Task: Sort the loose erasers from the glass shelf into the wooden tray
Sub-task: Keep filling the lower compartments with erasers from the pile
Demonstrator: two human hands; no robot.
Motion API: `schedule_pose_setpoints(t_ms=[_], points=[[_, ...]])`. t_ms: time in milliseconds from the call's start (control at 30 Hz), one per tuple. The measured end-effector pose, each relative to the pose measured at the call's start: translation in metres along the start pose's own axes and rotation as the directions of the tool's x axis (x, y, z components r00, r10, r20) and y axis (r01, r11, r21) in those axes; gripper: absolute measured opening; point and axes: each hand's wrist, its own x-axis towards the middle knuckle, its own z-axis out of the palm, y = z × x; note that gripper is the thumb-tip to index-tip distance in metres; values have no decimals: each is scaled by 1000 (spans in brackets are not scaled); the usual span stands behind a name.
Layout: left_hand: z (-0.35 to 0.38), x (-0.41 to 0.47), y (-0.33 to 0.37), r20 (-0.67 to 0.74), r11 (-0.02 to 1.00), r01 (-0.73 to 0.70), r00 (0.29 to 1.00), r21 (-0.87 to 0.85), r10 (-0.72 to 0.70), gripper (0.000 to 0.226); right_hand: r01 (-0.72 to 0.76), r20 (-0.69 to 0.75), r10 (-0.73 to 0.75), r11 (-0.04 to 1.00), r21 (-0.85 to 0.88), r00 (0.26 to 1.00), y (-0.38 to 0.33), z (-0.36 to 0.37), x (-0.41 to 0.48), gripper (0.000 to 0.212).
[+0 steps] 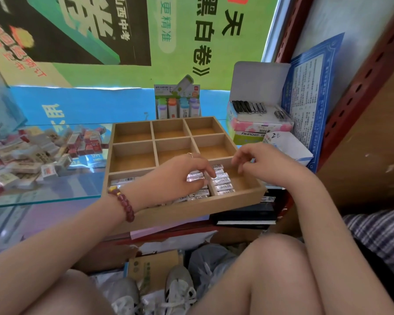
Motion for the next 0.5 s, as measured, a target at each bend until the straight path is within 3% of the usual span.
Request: schedule_pose_setpoints(t_ms=[133,400,500], points=[[5,2,4,47,989,-116,993,97,112,19,-118,47,122,989,-91,991,2,1,0,23],[15,2,-1,59,964,-161,987,210,151,19,-114,216,117,993,-28,969,-10,7,-3,19],[11,-2,-1,29,968,-159,987,193,157,21,-106,224,131,987,-120,966,-15,11,-4,17]])
